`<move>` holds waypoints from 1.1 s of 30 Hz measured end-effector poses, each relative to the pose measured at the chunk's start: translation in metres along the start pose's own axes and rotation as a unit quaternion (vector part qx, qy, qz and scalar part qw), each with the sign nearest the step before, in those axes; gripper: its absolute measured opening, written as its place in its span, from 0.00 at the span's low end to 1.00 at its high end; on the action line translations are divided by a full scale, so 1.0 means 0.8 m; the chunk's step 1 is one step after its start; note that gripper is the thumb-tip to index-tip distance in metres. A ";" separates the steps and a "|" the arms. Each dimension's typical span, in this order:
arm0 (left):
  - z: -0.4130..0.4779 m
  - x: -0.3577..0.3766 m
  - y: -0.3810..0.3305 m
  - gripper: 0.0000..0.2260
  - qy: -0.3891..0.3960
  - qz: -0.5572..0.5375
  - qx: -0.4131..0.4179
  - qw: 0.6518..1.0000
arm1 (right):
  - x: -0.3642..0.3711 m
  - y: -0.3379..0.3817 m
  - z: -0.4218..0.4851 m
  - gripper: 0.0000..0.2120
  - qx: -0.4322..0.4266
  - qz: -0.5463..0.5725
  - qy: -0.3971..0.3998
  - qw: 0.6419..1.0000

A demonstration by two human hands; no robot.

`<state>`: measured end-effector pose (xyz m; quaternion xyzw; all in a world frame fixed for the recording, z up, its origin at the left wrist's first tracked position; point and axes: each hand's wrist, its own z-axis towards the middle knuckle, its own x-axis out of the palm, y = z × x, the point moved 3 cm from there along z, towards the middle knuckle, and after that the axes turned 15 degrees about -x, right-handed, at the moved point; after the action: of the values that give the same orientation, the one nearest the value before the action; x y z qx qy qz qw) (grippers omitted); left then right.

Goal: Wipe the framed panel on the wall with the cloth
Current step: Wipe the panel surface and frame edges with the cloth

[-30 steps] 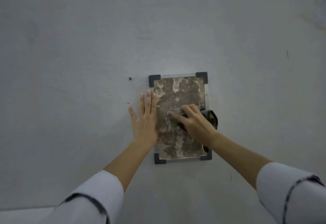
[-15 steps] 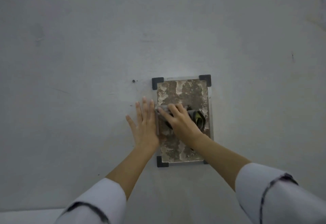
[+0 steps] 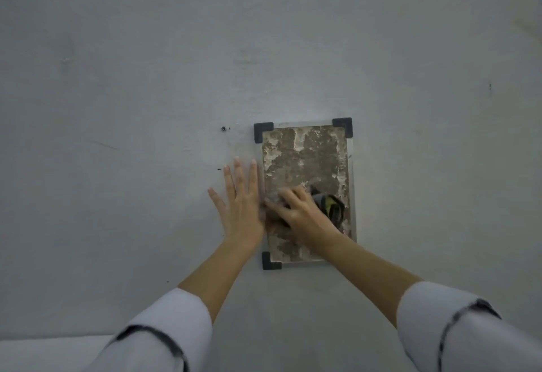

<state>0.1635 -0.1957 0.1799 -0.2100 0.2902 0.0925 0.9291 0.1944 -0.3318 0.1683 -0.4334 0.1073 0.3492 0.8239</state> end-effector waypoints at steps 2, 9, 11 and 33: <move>-0.005 0.000 0.001 0.56 0.012 0.016 0.027 0.999 | 0.001 0.015 -0.020 0.23 -0.047 0.012 0.038 0.998; -0.010 -0.006 0.015 0.61 0.030 0.082 0.078 0.993 | -0.065 -0.062 0.036 0.22 0.157 -0.029 -0.119 0.980; -0.009 -0.003 0.015 0.62 0.043 0.076 0.074 0.993 | -0.055 -0.055 0.037 0.25 0.168 -0.029 -0.109 0.979; -0.010 -0.004 0.023 0.62 0.046 0.105 0.085 0.990 | 0.033 0.064 -0.059 0.26 0.018 0.024 0.026 0.999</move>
<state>0.1513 -0.1828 0.1693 -0.1026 0.3597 0.1551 0.9143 0.1856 -0.3372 0.0942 -0.4248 0.1454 0.3550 0.8200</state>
